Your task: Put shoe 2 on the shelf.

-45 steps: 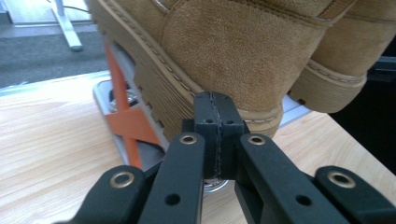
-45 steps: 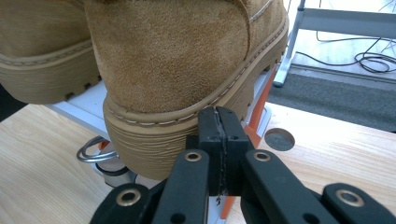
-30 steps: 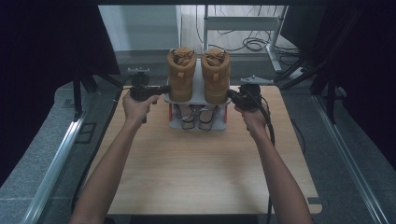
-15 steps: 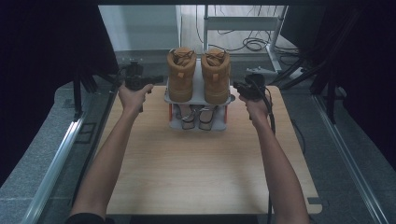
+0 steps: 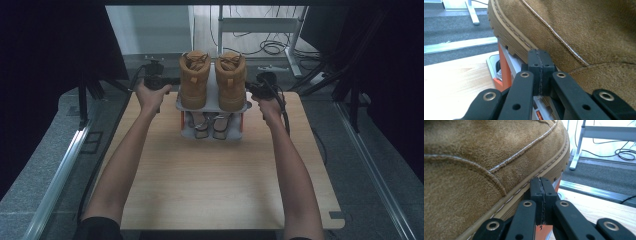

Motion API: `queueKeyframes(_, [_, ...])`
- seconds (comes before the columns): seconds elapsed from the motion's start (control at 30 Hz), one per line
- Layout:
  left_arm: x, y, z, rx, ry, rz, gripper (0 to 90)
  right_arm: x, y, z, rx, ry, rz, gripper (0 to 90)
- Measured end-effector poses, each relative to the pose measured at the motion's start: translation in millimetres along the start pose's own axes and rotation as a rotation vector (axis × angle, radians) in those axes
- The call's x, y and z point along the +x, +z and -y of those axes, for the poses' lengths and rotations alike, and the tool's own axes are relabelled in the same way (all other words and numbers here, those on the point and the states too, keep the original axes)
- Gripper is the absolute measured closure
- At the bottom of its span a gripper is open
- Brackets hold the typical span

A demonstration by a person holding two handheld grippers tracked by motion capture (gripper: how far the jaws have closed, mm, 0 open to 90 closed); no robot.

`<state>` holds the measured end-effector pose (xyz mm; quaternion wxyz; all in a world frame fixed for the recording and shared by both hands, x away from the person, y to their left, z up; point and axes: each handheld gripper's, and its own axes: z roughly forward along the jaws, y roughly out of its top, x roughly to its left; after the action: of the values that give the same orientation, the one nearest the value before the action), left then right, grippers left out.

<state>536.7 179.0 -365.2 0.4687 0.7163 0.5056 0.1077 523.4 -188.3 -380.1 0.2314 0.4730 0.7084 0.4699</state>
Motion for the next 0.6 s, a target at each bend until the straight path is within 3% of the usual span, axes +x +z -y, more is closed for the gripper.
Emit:
queueKeyframes(0.13, [-4.9,4.0,0.8,0.004,0.000,0.022,90.0,1.7,2.5,0.5,-0.004,-0.002,-0.022,89.8])
queueKeyframes(0.23, [-9.8,6.9,0.9,-0.002,0.010,0.007,90.0,6.1,4.6,-0.3,0.003,-0.019,-0.011,89.9])
queueKeyframes(0.4, [-3.9,6.8,-1.0,0.009,0.004,0.037,90.0,4.2,4.6,-1.2,0.011,-0.034,-0.026,89.8])
queueKeyframes(0.6, [0.4,10.7,-2.3,0.008,-0.024,0.041,90.0,3.1,6.1,-2.1,-0.004,-0.022,-0.026,89.8])
